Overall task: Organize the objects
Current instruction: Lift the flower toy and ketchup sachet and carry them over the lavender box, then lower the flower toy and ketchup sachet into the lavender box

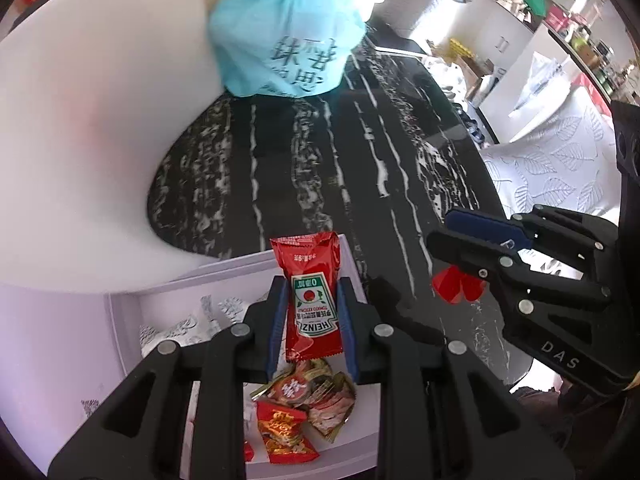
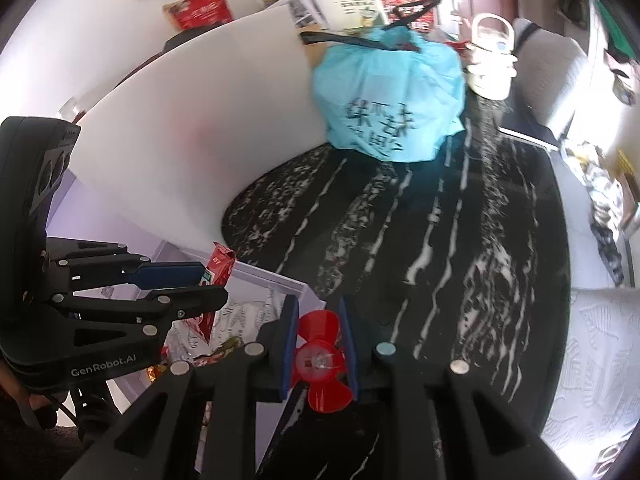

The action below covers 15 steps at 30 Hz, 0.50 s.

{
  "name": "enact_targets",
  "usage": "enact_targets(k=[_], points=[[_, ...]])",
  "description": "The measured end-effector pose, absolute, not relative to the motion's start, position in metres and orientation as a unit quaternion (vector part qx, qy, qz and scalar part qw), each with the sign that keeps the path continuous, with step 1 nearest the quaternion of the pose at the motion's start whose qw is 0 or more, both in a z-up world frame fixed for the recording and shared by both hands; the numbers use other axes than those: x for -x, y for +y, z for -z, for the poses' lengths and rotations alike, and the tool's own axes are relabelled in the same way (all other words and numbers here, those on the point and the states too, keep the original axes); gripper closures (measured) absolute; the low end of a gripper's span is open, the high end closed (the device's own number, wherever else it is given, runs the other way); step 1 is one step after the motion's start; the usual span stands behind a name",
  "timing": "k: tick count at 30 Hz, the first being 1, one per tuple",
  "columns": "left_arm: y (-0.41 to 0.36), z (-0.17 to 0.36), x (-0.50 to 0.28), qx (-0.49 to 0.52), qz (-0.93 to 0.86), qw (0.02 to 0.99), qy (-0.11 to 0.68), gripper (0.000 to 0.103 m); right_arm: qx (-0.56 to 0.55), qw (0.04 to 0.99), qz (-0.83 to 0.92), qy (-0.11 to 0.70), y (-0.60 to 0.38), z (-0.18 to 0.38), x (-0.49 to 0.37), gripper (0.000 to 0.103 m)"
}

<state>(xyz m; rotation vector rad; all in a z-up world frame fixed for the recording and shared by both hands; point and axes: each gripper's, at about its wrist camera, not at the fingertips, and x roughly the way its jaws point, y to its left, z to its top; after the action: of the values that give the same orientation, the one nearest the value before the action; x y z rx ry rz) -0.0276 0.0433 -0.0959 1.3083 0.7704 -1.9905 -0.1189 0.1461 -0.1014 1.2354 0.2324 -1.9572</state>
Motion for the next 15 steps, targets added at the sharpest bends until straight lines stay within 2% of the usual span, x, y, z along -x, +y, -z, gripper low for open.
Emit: enact_targets(k=[15], points=[[0.076,0.093,-0.011,-0.472,0.733,0.368,0.322,0.080,-0.472,0.466,0.735,0.143,0.126,0.098,0.081,0.083]])
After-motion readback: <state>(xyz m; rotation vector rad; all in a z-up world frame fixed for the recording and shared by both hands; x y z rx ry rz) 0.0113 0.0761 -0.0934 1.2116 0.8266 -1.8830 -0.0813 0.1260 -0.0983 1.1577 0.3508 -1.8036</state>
